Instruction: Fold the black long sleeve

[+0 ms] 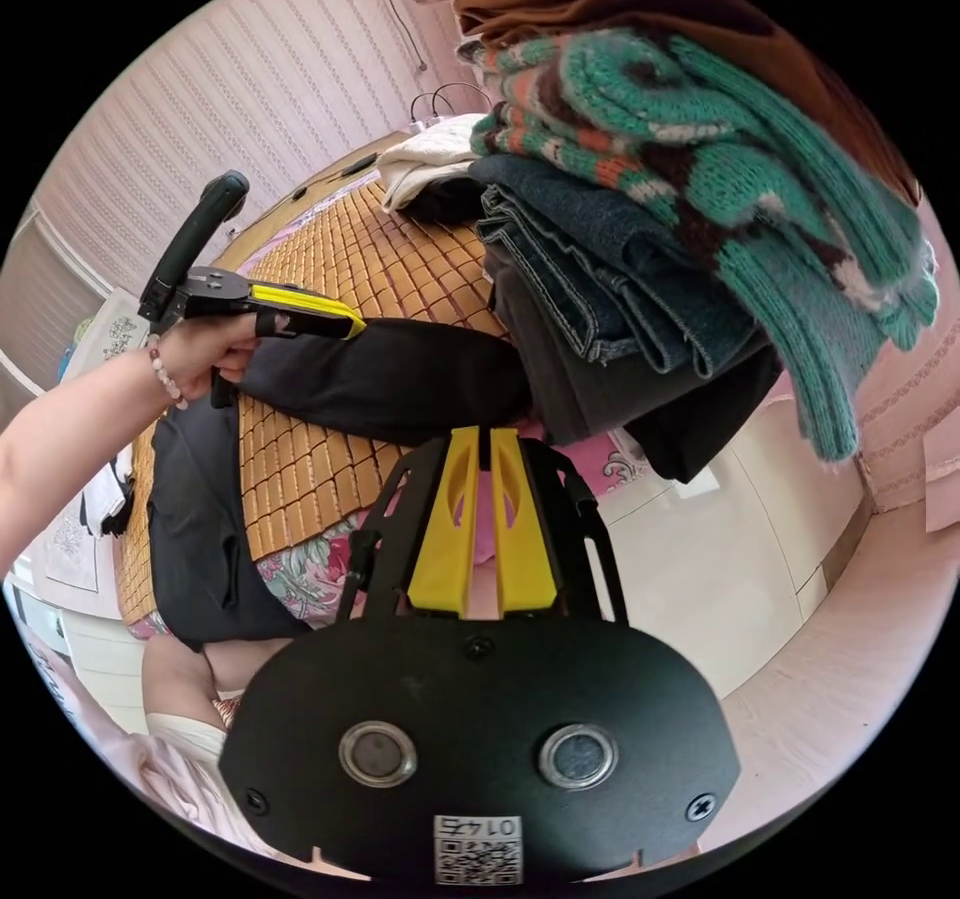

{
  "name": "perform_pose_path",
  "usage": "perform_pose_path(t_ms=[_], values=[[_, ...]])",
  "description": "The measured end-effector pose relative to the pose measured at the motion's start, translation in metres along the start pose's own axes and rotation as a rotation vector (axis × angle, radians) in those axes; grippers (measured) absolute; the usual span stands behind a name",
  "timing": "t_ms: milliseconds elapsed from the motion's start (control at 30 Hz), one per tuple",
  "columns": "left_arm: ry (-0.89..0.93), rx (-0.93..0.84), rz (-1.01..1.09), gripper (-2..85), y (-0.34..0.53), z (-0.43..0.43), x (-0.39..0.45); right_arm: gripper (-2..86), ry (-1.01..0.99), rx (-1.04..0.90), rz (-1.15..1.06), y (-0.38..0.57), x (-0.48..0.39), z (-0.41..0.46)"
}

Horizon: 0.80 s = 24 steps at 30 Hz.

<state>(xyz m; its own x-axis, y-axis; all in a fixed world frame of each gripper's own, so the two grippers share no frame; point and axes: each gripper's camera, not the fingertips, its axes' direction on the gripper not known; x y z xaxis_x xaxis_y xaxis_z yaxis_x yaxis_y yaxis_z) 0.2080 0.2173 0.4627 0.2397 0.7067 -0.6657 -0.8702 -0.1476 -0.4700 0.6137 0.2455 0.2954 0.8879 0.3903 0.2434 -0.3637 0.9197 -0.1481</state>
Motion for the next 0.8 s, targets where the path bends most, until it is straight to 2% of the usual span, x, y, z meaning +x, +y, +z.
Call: perform_pose_path(t_ms=[167, 300, 400, 467, 500, 633, 700, 733, 767, 800], values=[[0.101, 0.084, -0.132, -0.8, 0.025, -0.009, -0.021, 0.9, 0.043, -0.032, -0.027, 0.005, -0.002, -0.006], [0.096, 0.172, -0.117, -1.0, 0.054, -0.033, -0.026, 0.8, 0.021, 0.025, -0.042, 0.012, -0.004, -0.022], [0.121, 0.274, -0.171, -1.0, 0.093, -0.068, -0.04, 0.9, -0.196, 0.104, -0.036, 0.017, -0.006, -0.046], [0.117, 0.376, -0.234, -0.9, 0.141, -0.106, -0.058, 0.9, -0.433, 0.255, -0.074, 0.021, -0.018, -0.077], [0.109, 0.402, -0.252, -0.9, 0.156, -0.116, -0.063, 1.0, -0.478, 0.295, -0.096, 0.021, -0.023, -0.085], [0.025, 0.619, -0.378, -0.6, 0.283, -0.189, -0.082, 1.2, -0.793, 0.471, -0.396, 0.017, -0.096, -0.14], [-0.025, 0.641, -0.453, 0.1, 0.342, -0.205, -0.082, 1.5, -0.967, 0.443, -0.586, 0.02, -0.143, -0.154], [-0.049, 0.604, -0.529, 1.0, 0.382, -0.204, -0.083, 1.8, -1.071, 0.338, -0.731, 0.024, -0.179, -0.154], [-0.065, 0.539, -0.609, 2.8, 0.423, -0.195, -0.085, 2.2, -1.105, 0.185, -0.854, 0.033, -0.217, -0.145], [-0.07, 0.502, -0.649, 3.7, 0.443, -0.189, -0.086, 2.5, -1.094, 0.116, -0.905, 0.04, -0.234, -0.138]])
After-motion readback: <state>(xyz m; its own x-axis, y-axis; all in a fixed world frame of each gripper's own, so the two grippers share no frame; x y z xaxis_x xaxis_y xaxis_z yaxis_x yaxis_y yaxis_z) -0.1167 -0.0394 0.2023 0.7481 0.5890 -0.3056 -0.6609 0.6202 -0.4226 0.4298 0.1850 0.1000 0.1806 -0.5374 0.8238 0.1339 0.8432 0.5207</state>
